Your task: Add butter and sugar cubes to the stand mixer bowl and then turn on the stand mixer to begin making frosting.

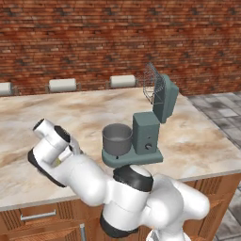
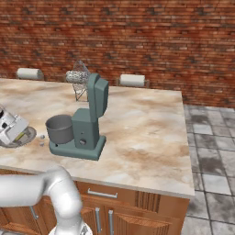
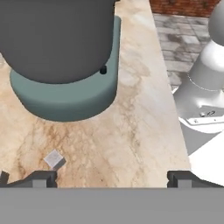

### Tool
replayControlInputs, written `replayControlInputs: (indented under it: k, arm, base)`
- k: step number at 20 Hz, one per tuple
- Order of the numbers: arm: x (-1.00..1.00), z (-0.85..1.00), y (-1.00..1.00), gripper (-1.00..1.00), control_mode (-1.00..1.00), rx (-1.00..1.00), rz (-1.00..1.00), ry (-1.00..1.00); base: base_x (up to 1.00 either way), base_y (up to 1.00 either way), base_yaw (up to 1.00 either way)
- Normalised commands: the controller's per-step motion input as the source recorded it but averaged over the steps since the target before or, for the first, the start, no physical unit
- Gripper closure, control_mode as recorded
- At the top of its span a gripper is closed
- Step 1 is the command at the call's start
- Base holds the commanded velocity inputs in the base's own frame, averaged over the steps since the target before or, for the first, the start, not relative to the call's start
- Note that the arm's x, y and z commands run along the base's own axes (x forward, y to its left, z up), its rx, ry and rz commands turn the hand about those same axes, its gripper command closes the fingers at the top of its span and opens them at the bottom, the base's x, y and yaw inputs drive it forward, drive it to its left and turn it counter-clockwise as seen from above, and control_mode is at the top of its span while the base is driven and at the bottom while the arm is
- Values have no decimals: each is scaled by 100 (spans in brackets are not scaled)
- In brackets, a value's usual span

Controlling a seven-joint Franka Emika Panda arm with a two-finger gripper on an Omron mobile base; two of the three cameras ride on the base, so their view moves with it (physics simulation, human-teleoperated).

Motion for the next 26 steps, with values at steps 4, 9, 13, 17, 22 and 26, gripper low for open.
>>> replayControlInputs:
  k: [4, 9, 13, 17, 22, 26]
  arm:
    - [8, -43, 0, -100, -100, -1, 0, 0]
    - [22, -38, -3, -100, -100, 0, 0, 0]
    - [35, -21, 0, -100, -100, 0, 0, 0]
    - [22, -2, 0, -100, -100, 0, 0, 0]
    - [9, -4, 0, -100, -100, 0, 0, 0]
    - [4, -6, -4, -100, -100, -2, 0, 0]
  base:
    - [0, 0, 0]
    - [0, 0, 0]
    - [0, 0, 0]
    - [0, 0, 0]
    - [0, 0, 0]
    - [0, 0, 0]
